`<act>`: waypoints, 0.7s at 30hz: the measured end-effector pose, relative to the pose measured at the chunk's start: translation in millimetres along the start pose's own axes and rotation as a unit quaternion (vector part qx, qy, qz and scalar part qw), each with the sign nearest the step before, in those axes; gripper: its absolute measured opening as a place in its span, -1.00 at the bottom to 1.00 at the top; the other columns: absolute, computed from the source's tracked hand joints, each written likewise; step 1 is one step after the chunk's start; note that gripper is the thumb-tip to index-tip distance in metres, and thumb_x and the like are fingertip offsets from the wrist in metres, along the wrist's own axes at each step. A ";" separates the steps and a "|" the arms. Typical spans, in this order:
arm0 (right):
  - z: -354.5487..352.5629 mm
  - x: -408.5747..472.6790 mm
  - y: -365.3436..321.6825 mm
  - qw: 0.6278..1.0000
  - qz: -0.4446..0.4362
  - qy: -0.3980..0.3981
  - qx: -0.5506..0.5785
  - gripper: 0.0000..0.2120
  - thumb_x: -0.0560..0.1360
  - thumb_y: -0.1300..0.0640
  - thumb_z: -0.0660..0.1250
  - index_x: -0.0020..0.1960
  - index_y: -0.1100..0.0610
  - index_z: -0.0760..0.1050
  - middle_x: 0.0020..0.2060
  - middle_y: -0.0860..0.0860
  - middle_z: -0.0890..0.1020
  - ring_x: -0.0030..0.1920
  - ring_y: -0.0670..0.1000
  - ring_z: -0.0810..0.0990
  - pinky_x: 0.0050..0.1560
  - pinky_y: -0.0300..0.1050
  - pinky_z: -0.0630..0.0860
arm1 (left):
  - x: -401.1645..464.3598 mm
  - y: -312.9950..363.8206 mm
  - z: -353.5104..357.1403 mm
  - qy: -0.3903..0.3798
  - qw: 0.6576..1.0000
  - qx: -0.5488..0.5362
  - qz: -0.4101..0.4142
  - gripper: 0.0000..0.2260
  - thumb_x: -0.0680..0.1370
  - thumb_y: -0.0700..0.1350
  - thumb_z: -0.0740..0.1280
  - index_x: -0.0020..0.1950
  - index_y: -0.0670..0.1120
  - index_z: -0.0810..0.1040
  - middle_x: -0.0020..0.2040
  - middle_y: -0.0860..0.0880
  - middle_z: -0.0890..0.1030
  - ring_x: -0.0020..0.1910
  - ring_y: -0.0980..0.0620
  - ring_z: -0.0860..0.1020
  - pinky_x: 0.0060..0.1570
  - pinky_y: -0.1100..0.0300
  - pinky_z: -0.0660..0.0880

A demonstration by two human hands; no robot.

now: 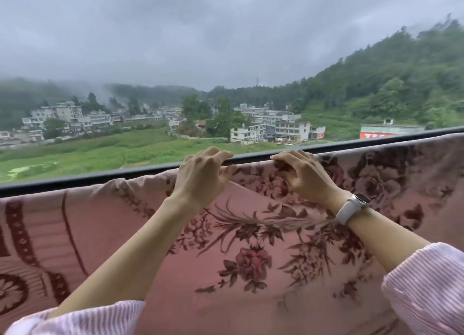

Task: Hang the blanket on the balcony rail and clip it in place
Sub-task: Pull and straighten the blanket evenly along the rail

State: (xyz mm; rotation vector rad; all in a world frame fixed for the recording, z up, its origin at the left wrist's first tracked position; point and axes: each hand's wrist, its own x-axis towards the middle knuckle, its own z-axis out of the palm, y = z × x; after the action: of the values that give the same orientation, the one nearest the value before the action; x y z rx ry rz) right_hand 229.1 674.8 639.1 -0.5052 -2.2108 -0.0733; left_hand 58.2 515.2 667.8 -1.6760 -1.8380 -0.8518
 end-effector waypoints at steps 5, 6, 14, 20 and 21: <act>-6.8 2.6 29.8 0.993 -0.035 0.035 0.108 -0.82 0.35 0.29 0.43 -0.04 0.21 0.59 -0.10 0.11 0.66 -0.03 0.08 0.58 0.07 -0.02 0.52 | 25.6 33.1 32.6 0.030 0.999 -0.008 0.013 -0.88 0.45 -0.10 0.39 -0.16 -0.15 0.61 -0.16 -0.02 0.61 -0.21 -0.01 0.53 -0.23 0.13 0.42; -5.1 3.3 32.8 0.989 -0.023 0.041 0.143 -0.85 0.36 0.32 0.41 -0.07 0.22 0.59 -0.11 0.12 0.65 -0.03 0.08 0.60 0.06 0.00 0.54 | 28.1 33.1 34.4 0.032 0.999 -0.005 0.013 -0.88 0.45 -0.11 0.38 -0.16 -0.16 0.60 -0.16 -0.02 0.61 -0.23 0.00 0.51 -0.23 0.15 0.38; -24.2 56.8 60.2 0.993 0.030 0.086 0.081 -0.91 0.47 0.22 0.32 -0.06 0.18 0.59 -0.21 0.08 0.67 -0.30 -0.02 0.51 -0.23 -0.10 0.52 | 90.5 45.4 49.3 0.084 0.994 0.056 -0.032 -0.90 0.52 -0.15 0.30 -0.09 -0.17 0.54 -0.08 -0.10 0.62 -0.19 -0.09 0.51 -0.08 0.06 0.40; -33.9 82.2 115.6 0.993 0.038 -0.068 0.086 -0.84 0.50 0.23 0.27 0.01 0.22 0.60 -0.17 0.11 0.69 -0.18 0.06 0.63 -0.02 0.04 0.57 | 125.5 77.5 94.6 -0.101 0.990 0.034 -0.095 -0.78 0.55 0.00 0.23 -0.10 -0.12 0.55 -0.11 -0.04 0.61 -0.19 -0.02 0.56 -0.16 0.11 0.52; -38.2 70.4 132.0 0.993 0.038 -0.034 0.102 -0.84 0.50 0.23 0.27 0.00 0.21 0.60 -0.21 0.10 0.68 -0.21 0.07 0.63 -0.06 0.05 0.58 | 122.3 89.5 102.5 -0.116 0.991 0.011 -0.067 -0.75 0.56 0.02 0.20 -0.10 -0.13 0.55 -0.15 -0.02 0.60 -0.21 0.00 0.55 -0.21 0.14 0.50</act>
State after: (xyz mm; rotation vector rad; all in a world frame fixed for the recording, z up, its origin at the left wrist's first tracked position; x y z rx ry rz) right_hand 267.9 810.7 701.3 -0.4821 -2.2312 0.2116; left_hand 138.0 677.2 697.7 -1.7131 -2.1280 -0.7124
